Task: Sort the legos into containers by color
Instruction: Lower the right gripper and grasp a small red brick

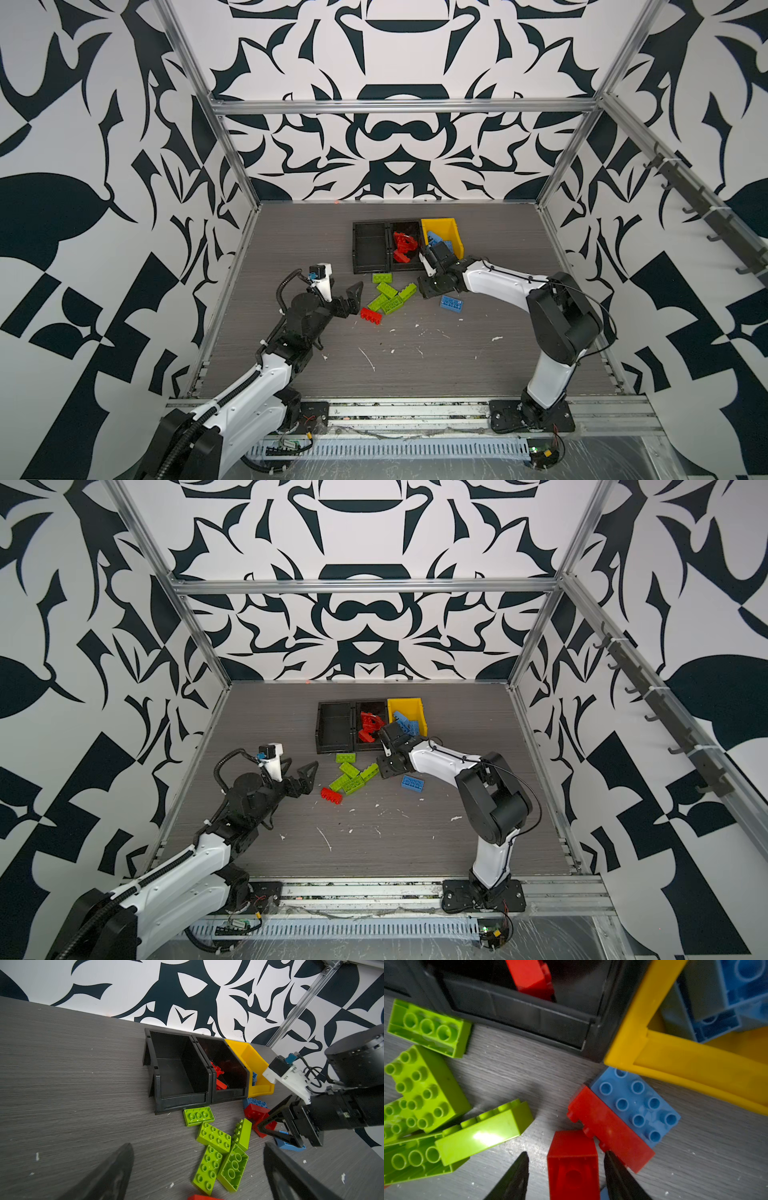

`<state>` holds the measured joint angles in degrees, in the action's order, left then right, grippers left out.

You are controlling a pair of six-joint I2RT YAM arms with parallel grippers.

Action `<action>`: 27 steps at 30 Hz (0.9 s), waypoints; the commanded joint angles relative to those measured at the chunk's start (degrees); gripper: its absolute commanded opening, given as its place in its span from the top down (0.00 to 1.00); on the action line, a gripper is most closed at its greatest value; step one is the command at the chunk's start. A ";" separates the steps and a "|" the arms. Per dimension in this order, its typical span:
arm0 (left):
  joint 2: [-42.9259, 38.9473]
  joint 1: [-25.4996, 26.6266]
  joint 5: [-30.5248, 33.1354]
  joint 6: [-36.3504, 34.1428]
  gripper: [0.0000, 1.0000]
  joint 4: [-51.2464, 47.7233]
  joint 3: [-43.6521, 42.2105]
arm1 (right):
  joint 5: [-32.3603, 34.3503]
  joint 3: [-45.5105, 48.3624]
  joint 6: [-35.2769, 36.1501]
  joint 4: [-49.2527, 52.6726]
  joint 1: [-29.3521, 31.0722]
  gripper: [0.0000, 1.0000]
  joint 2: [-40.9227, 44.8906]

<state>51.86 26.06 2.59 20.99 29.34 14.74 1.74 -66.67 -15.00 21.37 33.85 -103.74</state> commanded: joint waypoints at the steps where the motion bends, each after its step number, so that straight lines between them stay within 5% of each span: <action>1: -0.53 0.21 0.40 -0.15 0.00 0.51 0.25 | 1.33 -2.53 0.70 0.05 0.25 0.40 -0.47; 27: -0.35 0.17 0.66 -0.23 0.00 0.39 0.31 | 3.09 -2.18 1.24 2.11 1.04 0.61 2.27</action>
<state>51.86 26.06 2.79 20.99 29.32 14.74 3.90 -69.04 -13.61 22.90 34.39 -105.14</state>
